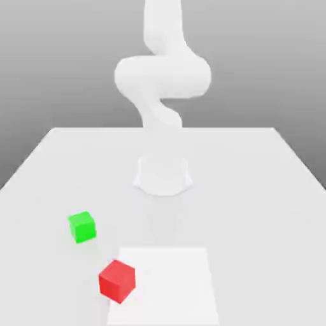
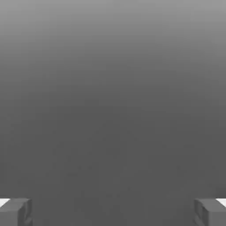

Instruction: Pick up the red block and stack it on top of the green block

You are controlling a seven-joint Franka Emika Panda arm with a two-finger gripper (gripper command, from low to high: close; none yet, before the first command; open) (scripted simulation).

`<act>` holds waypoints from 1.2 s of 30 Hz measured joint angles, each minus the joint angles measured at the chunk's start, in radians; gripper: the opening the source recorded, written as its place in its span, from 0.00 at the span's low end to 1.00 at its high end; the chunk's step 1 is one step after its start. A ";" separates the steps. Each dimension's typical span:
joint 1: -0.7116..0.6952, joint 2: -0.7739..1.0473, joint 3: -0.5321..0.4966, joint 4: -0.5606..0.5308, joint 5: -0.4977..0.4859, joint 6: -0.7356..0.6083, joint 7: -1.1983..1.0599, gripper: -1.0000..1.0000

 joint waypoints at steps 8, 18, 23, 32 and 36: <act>0.077 0.249 -0.129 -0.089 -0.025 0.120 -0.324 0.50; 0.135 0.560 -0.262 -0.198 0.020 0.269 -0.775 0.50; 0.123 0.720 -0.284 -0.253 0.073 0.342 -1.022 0.50; 0.004 1.030 -0.154 -0.262 0.239 0.550 -1.306 0.00; 0.004 1.030 -0.154 -0.262 0.239 0.548 -1.306 0.00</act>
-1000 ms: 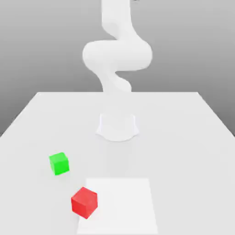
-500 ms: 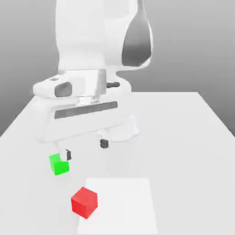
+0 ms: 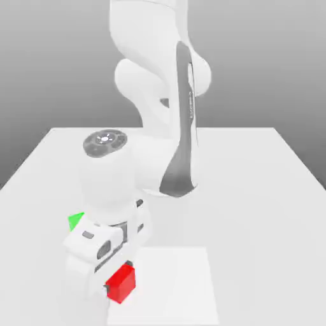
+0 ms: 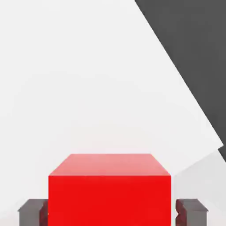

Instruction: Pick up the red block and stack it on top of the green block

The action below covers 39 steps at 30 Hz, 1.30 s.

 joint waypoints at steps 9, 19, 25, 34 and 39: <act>0.036 -0.185 -0.080 -0.038 -0.148 -0.141 0.086 0.00; -0.222 -0.536 -0.250 -0.286 -0.499 -0.228 -0.283 0.00; -0.259 -0.625 -0.359 -0.396 -0.541 -0.211 -0.511 0.00; -0.076 -0.448 -0.470 -0.401 -0.284 -0.058 -0.693 0.00; -0.034 -0.363 -0.489 -0.399 -0.200 0.027 -0.751 0.00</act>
